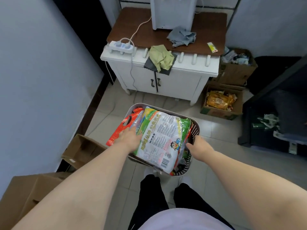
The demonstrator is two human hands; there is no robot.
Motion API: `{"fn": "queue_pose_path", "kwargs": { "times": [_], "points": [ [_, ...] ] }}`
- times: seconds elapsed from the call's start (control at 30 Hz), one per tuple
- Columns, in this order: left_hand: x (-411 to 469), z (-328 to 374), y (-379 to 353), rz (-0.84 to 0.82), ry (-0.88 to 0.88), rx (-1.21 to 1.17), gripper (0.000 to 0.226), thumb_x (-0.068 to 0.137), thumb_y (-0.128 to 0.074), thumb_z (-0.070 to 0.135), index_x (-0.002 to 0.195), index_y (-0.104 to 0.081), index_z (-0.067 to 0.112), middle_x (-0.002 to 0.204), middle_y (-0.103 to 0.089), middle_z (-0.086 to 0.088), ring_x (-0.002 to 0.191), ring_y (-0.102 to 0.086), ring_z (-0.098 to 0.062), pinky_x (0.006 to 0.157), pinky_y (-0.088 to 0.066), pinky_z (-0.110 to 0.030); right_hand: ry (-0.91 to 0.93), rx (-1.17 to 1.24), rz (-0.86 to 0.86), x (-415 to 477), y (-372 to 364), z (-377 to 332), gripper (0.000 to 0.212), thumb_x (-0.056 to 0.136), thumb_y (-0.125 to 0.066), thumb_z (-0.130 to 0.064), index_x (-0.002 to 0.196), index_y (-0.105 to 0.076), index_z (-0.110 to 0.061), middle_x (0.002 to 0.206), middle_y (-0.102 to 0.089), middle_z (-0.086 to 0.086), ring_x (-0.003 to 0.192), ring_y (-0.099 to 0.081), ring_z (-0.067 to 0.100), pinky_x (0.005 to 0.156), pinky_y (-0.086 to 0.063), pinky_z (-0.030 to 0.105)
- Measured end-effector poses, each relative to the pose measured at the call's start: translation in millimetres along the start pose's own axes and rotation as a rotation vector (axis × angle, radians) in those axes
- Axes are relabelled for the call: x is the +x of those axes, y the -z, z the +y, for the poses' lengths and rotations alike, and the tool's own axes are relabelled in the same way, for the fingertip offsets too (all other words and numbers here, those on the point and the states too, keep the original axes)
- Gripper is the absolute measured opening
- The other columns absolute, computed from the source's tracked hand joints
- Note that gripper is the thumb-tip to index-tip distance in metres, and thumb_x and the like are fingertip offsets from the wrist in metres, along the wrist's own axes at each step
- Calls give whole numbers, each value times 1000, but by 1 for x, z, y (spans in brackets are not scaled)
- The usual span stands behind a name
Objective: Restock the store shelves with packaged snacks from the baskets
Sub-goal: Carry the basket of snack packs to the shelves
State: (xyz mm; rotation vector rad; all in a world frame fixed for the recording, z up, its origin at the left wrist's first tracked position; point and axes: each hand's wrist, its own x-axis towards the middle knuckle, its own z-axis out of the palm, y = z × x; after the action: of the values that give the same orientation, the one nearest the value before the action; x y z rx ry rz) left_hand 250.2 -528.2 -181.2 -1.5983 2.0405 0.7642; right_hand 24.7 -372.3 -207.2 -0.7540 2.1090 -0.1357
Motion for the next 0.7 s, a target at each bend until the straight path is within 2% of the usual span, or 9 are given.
{"fn": "queue_pose_path", "kwargs": {
  "times": [0.13,0.27,0.37,0.47,0.53,0.57,0.7],
  "points": [
    [28,-7,8,33,-61,-50,68,95,-53,40,151,-27,14,157,-30,-8,139,-36,-33,111,-36,-49,-139,122,53,1,-19,-13,39,94,-51,-31,124,-43,-7,124,-56,16,108,-57,36,93,-49,45],
    [62,-34,16,65,-15,-86,62,95,-54,41,143,-35,7,143,-44,-15,130,-42,-36,104,-38,-46,-303,233,201,3,-35,-31,41,97,-49,-24,128,-38,-1,129,-46,22,117,-50,41,93,-42,46],
    [86,-53,20,39,29,-100,52,96,-52,33,135,-40,0,141,-44,-22,130,-42,-41,104,-37,-44,-355,260,286,4,-47,-37,45,97,-51,-25,131,-35,1,134,-42,23,122,-44,43,97,-39,48],
    [100,-61,20,-44,40,-117,48,99,-49,33,131,-42,-1,136,-50,-25,125,-47,-42,98,-40,-40,-376,249,320,4,-58,-34,54,96,-52,-26,136,-31,2,138,-41,23,124,-42,43,99,-40,51],
    [106,-63,17,-117,60,-180,45,100,-48,33,129,-43,-1,128,-56,-23,118,-53,-42,89,-42,-35,-407,257,316,4,-61,-32,51,96,-51,-30,133,-34,2,135,-44,24,122,-45,43,98,-41,53],
    [109,-64,15,-148,72,-223,46,99,-48,35,129,-44,1,125,-58,-22,115,-56,-42,89,-44,-35,-421,276,301,4,-62,-30,50,96,-51,-32,130,-36,2,133,-46,25,120,-47,44,97,-42,53],
    [127,-72,9,-194,94,-335,46,93,-50,43,124,-52,9,115,-65,-16,103,-63,-40,94,-51,-46,-447,336,274,6,-65,-27,46,96,-50,-35,125,-40,0,125,-53,24,112,-54,44,93,-46,54]
  ]
}}
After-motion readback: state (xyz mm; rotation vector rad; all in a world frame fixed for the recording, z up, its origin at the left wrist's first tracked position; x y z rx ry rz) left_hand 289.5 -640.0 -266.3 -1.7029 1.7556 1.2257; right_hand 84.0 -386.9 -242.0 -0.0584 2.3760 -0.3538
